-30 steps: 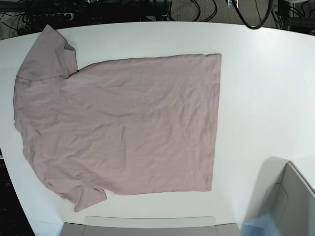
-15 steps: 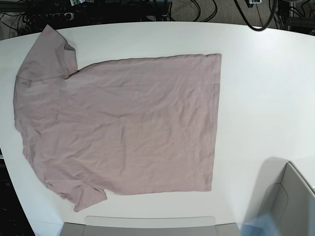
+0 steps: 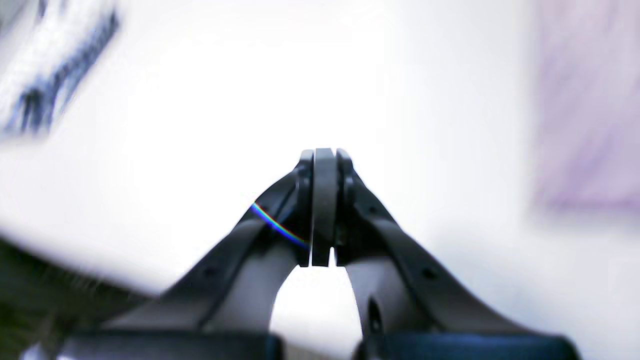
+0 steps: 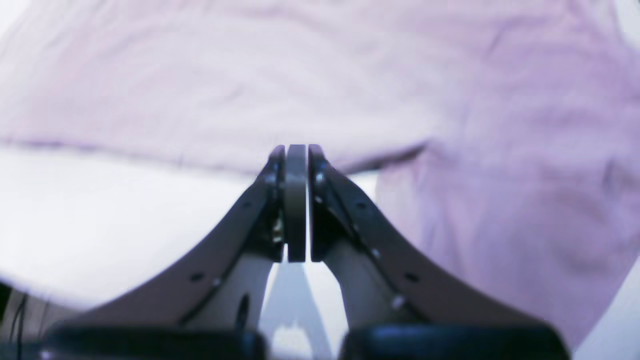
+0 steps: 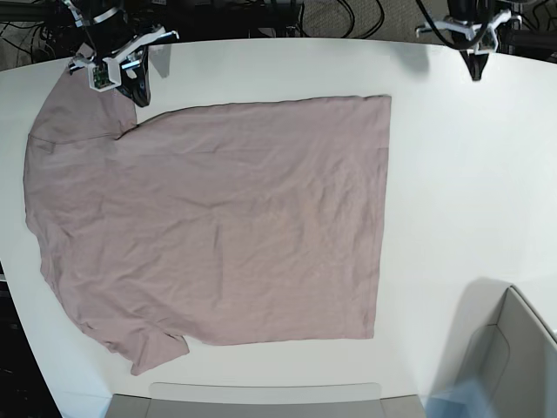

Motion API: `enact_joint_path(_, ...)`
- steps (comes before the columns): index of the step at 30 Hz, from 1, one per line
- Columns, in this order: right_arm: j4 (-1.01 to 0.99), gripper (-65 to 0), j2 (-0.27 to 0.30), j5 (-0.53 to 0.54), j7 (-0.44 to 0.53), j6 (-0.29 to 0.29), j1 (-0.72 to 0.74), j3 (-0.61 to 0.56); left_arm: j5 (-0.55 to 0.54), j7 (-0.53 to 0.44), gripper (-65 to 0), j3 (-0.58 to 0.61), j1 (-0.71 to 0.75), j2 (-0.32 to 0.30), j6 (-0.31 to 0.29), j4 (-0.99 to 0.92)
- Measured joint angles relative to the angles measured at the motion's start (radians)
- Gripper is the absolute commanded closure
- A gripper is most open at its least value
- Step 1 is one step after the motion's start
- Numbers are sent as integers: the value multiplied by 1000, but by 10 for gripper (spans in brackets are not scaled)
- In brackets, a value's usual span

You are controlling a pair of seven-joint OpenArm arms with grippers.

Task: Fold the T-shirt properly
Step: 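Lower both grippers to the pink T-shirt's shoulder corners and grasp them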

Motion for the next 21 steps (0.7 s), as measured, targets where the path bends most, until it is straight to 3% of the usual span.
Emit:
enact_joint_path(5,1,-5,-25,4,-42,-2,82,0,0,-6,-13,65,-14,-3,-3,112)
enact_joint_path(9,1,-14,-49,4,-108,0,104,3,0,-3,-77,91,-16,-1,2,125)
enact_joint_path(13,1,-111,-52,8,-190,-2,146,4,0,-3,-112,109,-15,0,6,124)
enact_joint_path(15,1,-179,-51,84,-232,-5,151,8,0,-3,-114,118,-15,2,0,124)
enact_joint_path(18,1,-270,-33,297,-296,10,148,26,0,-2,-114,119,-15,2,5,122)
enact_joint_path(21,1,-320,5,439,-335,-5,150,79,0,-2,-113,121,-15,2,5,120)
